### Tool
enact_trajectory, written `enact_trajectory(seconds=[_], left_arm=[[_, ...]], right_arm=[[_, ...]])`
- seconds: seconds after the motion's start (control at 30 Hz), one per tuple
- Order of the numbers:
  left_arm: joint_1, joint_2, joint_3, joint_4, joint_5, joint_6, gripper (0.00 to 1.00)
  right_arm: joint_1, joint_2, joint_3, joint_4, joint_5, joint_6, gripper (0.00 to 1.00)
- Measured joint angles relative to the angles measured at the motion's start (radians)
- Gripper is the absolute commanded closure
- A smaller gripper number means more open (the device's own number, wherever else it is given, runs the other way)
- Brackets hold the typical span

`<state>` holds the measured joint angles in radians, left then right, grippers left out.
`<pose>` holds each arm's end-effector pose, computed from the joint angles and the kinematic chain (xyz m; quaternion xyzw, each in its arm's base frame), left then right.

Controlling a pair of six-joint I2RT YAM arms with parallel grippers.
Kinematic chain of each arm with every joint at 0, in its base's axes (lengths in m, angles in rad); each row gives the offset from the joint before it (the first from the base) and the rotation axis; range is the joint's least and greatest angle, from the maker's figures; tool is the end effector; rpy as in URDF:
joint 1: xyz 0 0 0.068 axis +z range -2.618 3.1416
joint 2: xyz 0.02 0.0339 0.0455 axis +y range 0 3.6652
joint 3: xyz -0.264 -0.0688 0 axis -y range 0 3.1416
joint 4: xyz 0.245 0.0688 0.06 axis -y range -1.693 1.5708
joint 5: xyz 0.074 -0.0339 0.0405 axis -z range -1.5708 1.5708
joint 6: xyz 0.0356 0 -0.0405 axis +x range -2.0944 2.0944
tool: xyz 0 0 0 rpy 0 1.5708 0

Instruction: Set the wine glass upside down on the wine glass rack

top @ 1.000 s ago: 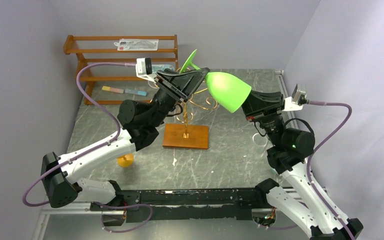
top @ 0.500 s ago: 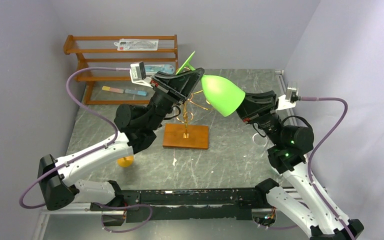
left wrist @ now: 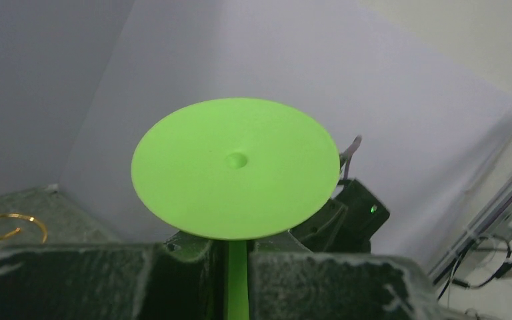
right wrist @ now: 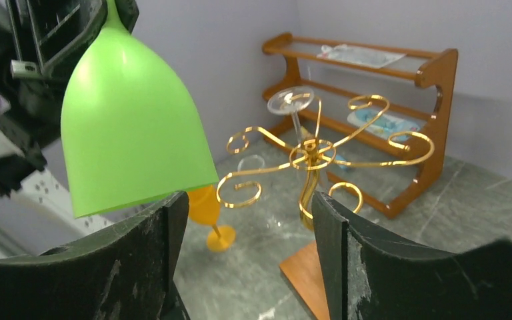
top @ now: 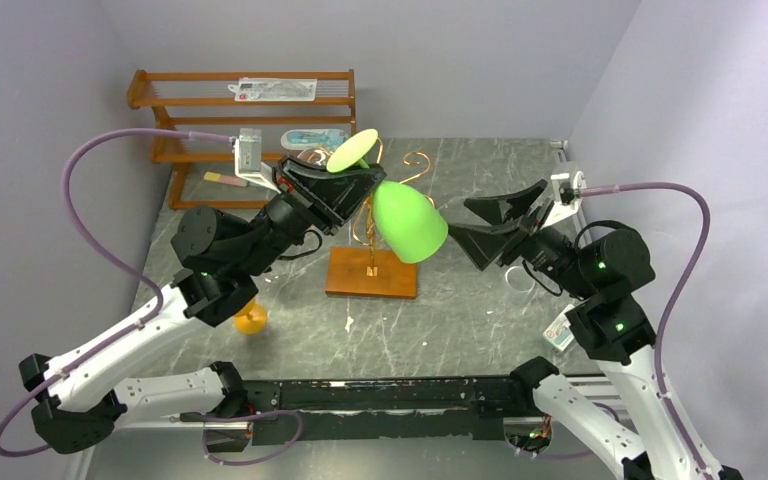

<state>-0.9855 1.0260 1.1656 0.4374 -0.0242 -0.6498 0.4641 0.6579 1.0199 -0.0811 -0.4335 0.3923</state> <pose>0.1163 -0.1740 0.4926 0.0691 0.4717 -0.6373 0.6054 0.1016 0.0676 0.4473 -0.1928 0.5805 0.4417 0.6563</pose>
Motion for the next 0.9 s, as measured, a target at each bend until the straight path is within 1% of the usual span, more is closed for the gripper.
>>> enact_trajectory(seconds=[0.1, 0.2, 0.4, 0.57, 0.7, 0.9], left_arm=[[0.000, -0.024, 0.019, -0.116, 0.050, 0.054, 0.95], [0.000, -0.051, 0.030, -0.233, 0.113, 0.109, 0.95], [0.000, -0.108, 0.037, -0.439, 0.150, 0.214, 0.95], [0.000, -0.164, 0.036, -0.550, 0.170, 0.334, 0.95], [0.000, -0.189, 0.036, -0.634, 0.192, 0.451, 0.95], [0.000, -0.206, 0.035, -0.750, 0.179, 0.593, 0.95]], right_arm=[[0.000, -0.002, 0.034, -0.099, -0.054, -0.060, 0.22], [0.000, 0.006, 0.082, -0.173, -0.144, -0.104, 0.19], [0.000, 0.025, 0.131, -0.208, -0.298, -0.116, 0.18], [0.000, 0.076, 0.138, -0.194, -0.328, -0.010, 0.17], [0.000, 0.160, 0.193, -0.192, -0.338, 0.084, 0.16], [0.000, 0.236, 0.204, -0.156, -0.346, 0.224, 0.20]])
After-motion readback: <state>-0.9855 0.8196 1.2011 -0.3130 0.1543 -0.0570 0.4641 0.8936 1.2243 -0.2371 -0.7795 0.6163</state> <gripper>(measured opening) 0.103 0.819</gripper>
